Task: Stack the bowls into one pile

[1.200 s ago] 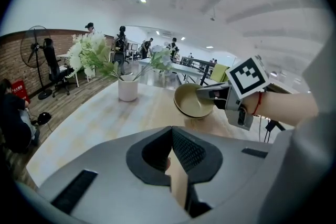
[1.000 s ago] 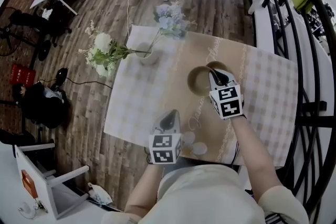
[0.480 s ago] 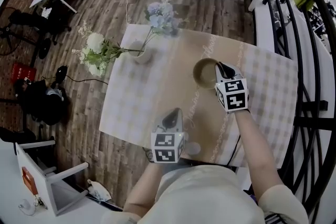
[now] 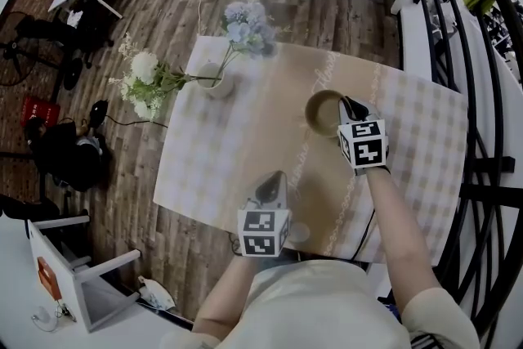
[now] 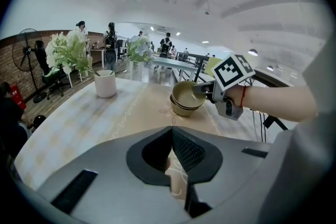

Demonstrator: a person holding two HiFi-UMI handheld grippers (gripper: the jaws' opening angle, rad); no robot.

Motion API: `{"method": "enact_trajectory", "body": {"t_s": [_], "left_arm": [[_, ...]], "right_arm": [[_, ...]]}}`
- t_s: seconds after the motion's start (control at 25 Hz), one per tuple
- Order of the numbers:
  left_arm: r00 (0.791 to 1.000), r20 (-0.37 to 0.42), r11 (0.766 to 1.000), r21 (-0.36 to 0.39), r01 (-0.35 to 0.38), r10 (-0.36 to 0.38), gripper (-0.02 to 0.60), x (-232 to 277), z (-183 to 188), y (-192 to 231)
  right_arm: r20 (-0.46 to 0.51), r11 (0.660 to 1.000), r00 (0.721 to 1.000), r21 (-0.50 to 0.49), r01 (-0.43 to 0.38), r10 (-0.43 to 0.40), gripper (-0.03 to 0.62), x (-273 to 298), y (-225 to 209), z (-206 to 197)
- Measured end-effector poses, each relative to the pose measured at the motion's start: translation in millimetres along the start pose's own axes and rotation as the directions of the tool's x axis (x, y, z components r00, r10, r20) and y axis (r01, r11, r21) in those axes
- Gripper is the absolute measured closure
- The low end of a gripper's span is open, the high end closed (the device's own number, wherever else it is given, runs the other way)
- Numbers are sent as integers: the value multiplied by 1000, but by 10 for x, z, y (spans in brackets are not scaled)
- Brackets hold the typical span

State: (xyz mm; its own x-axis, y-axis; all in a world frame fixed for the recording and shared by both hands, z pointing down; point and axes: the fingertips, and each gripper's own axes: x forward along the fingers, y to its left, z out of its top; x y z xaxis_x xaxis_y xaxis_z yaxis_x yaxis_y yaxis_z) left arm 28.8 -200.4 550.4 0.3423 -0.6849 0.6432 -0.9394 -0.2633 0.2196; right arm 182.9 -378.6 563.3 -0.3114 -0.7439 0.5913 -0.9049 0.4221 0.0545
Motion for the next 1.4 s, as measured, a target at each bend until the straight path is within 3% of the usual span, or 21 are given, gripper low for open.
{"method": "enact_trajectory", "body": {"t_s": [0.6, 0.96, 1.4], "left_arm": [[1000, -1, 1000, -6, -27, 27, 578, 32, 8, -25], [999, 3, 999, -12, -35, 35, 578, -12, -2, 23], [998, 45, 998, -23, -53, 54, 578, -317, -66, 161]], "right_arm": [[-18, 998, 1000, 57, -14, 15, 576, 171, -73, -169], [-57, 999, 998, 48, -15, 18, 503, 174, -70, -277], [28, 999, 999, 21, -30, 29, 505, -231, 292, -46]]}}
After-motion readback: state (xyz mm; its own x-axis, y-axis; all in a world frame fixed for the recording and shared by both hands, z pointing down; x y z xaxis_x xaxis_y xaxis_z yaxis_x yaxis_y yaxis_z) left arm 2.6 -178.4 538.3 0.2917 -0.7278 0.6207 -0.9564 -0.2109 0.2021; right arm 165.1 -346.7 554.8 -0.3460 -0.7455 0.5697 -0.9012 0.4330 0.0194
